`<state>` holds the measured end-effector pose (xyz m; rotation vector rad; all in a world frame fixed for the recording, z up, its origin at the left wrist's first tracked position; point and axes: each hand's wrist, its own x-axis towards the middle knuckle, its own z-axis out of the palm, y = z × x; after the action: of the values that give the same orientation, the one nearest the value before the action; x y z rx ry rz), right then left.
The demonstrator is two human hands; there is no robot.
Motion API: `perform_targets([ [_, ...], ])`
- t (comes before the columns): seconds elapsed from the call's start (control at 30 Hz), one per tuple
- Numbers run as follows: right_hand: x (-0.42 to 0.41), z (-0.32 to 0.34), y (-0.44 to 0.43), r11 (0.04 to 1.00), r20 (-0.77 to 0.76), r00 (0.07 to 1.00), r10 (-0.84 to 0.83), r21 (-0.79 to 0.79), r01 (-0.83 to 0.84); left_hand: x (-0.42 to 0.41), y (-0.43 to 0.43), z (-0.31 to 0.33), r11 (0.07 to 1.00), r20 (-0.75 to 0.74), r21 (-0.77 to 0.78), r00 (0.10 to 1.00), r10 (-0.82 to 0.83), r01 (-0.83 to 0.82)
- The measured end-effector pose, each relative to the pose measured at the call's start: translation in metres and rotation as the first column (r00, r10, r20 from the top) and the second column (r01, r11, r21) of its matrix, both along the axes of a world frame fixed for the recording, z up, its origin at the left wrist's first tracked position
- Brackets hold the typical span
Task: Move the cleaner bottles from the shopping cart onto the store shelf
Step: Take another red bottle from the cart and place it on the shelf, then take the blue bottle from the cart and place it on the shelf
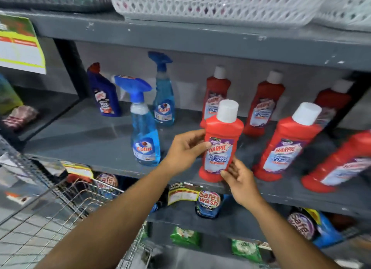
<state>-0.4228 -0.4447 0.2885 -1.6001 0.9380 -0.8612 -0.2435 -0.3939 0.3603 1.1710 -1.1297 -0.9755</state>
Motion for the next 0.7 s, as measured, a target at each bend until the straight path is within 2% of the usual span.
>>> perform_targets([
  [0.13, -0.011, -0.011, -0.005, 0.996, 0.019, 0.996, -0.090, -0.004, 0.090, -0.018, -0.017, 0.000, 0.999, 0.016, -0.003, 0.999, -0.035, 0.035],
  [0.27, -0.014, -0.014, -0.001, 0.994, 0.040, 0.993, -0.111, -0.022, 0.112, -0.017, -0.020, -0.003, 0.999, 0.036, 0.024, 0.999, -0.029, 0.028],
  [0.37, -0.025, -0.017, 0.015, 0.912, 0.046, 0.937, -0.347, -0.216, 0.349, -0.009, -0.005, -0.002, 0.996, 0.082, 0.048, 0.994, 0.065, -0.069],
  [0.43, -0.029, -0.027, 0.037, 0.873, -0.016, 0.914, -0.405, -0.303, 0.382, 0.013, 0.022, -0.006, 0.979, 0.065, 0.054, 0.979, 0.193, -0.196],
  [0.5, -0.024, -0.041, 0.061, 0.939, -0.156, 0.959, -0.235, -0.290, 0.183, 0.045, 0.062, -0.015, 0.938, 0.046, 0.070, 0.940, 0.338, -0.340],
  [0.57, 0.000, -0.053, 0.085, 0.974, -0.283, 0.956, 0.080, -0.179, -0.135, 0.087, 0.114, -0.034, 0.849, 0.067, 0.125, 0.858, 0.510, -0.514],
  [0.63, 0.036, -0.056, 0.106, 0.912, -0.345, 0.878, 0.332, -0.119, -0.392, 0.128, 0.170, -0.055, 0.717, 0.104, 0.218, 0.747, 0.657, -0.662],
  [0.7, 0.081, -0.046, 0.124, 0.814, -0.370, 0.782, 0.502, -0.104, -0.572, 0.161, 0.226, -0.079, 0.564, 0.153, 0.323, 0.630, 0.762, -0.760],
])
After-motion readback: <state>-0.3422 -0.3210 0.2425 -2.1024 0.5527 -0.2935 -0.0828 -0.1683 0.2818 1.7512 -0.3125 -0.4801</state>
